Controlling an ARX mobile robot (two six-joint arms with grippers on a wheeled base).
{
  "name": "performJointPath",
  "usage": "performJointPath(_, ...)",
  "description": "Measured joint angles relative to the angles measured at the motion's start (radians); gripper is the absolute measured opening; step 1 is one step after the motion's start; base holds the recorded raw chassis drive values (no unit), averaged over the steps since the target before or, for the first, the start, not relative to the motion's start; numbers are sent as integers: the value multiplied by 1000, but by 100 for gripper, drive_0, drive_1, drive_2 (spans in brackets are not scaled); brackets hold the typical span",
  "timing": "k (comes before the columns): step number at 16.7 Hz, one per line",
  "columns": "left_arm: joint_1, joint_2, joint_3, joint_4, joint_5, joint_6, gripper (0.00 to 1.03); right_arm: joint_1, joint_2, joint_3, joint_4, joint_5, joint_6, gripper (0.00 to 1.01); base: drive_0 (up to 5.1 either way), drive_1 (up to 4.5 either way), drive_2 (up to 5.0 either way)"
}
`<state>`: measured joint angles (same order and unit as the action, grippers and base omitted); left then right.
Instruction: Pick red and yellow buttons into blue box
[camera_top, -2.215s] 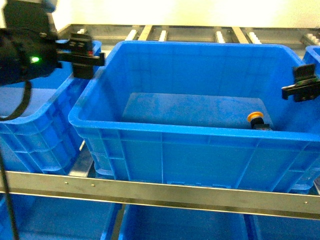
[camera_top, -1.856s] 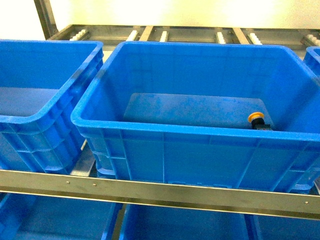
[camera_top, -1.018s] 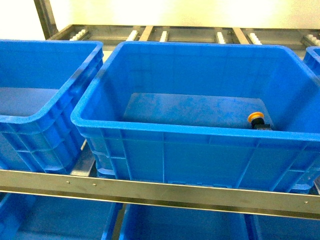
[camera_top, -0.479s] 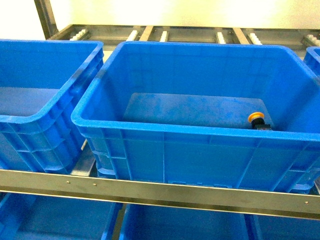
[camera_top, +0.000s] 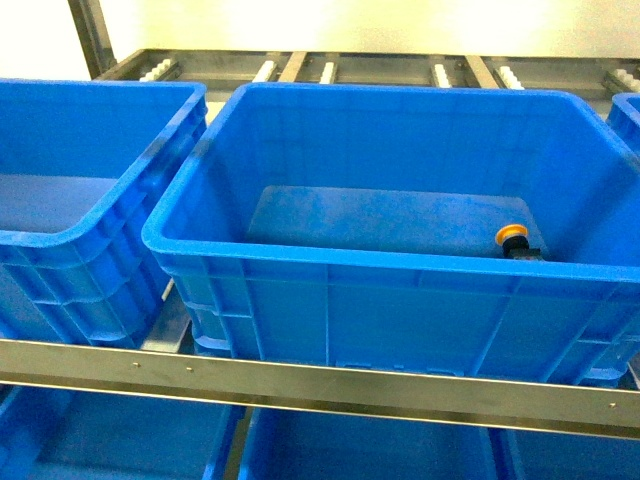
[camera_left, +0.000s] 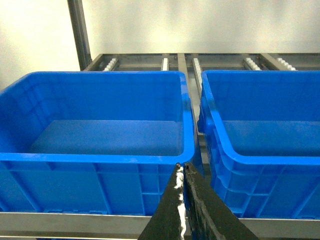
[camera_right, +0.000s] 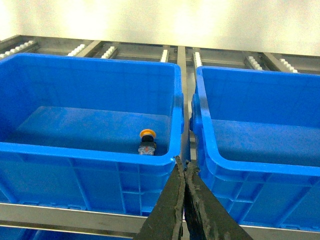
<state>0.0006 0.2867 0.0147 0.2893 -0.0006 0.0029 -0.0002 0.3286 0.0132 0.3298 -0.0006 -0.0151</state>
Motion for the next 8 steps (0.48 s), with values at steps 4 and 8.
performJointPath(4,0,-74,0,-74,0,0,2,0,-84,0,-82,0,0,2,0,0,0)
performJointPath(8,0,-150,1,-168,0,0,2,0,-144,0,-143,0,0,2,0,0,0)
